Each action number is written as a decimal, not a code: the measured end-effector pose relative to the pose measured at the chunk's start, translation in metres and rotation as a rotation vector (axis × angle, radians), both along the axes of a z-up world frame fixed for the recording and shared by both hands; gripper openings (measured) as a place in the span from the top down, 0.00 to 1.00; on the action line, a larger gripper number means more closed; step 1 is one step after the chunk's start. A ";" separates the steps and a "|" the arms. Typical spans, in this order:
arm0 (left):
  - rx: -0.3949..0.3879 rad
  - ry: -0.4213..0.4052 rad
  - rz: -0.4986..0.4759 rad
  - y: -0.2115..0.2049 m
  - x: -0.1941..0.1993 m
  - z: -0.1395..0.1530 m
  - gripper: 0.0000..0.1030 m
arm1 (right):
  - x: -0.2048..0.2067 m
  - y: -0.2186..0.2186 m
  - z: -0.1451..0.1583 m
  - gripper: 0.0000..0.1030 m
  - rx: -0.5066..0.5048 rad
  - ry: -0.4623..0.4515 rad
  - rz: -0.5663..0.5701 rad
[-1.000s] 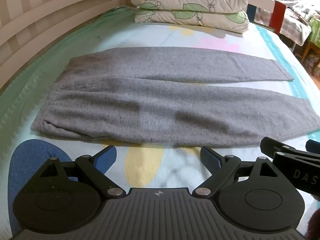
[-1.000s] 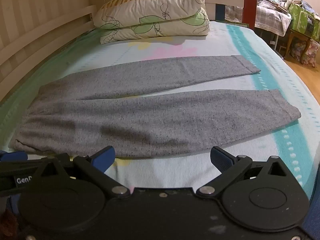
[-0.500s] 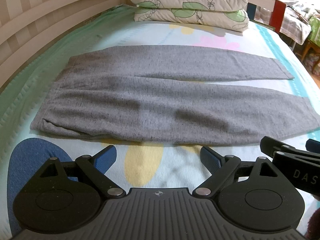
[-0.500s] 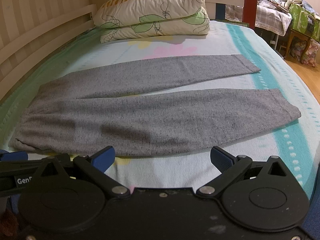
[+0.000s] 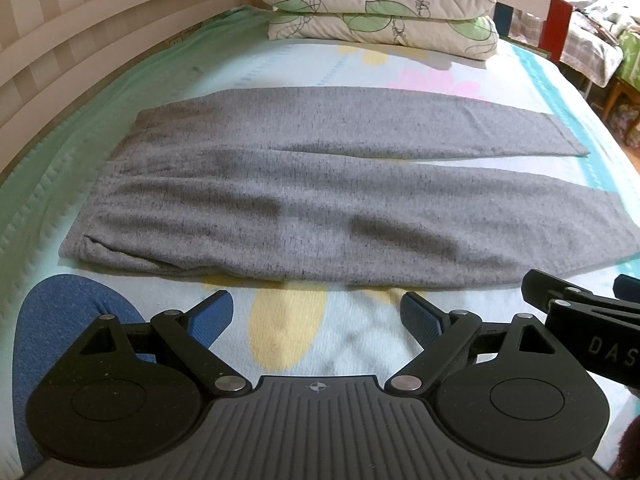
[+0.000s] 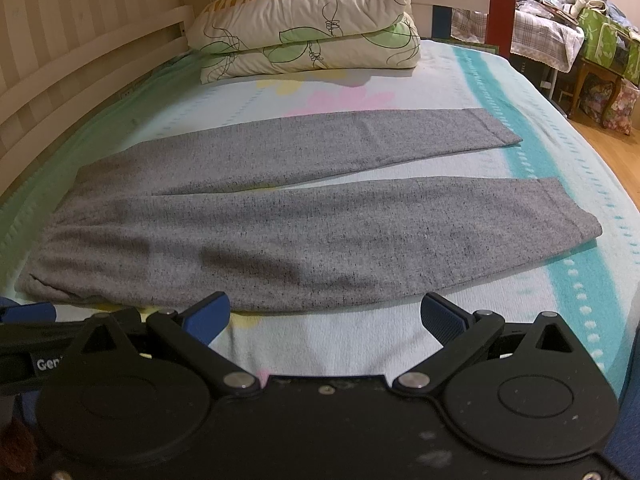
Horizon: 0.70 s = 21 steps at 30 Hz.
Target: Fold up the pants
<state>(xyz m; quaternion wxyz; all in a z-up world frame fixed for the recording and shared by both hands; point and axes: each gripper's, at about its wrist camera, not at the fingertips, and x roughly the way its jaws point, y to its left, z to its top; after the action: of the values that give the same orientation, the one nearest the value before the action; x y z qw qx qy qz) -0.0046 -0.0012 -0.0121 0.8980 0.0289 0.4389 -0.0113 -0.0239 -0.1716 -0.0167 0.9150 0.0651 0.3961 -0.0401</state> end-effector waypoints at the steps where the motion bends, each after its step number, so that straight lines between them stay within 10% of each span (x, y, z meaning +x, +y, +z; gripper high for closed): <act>1: 0.001 0.000 -0.001 0.000 -0.001 -0.001 0.12 | 0.000 0.000 0.000 0.00 0.000 0.000 0.000; 21: 0.000 0.021 -0.003 -0.001 0.004 0.000 0.12 | 0.000 0.000 0.002 0.00 -0.002 0.008 0.003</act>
<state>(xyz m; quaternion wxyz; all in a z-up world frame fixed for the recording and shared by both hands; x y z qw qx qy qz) -0.0011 -0.0022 -0.0124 0.8933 0.0295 0.4482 -0.0128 -0.0237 -0.1713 -0.0144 0.9136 0.0637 0.3997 -0.0395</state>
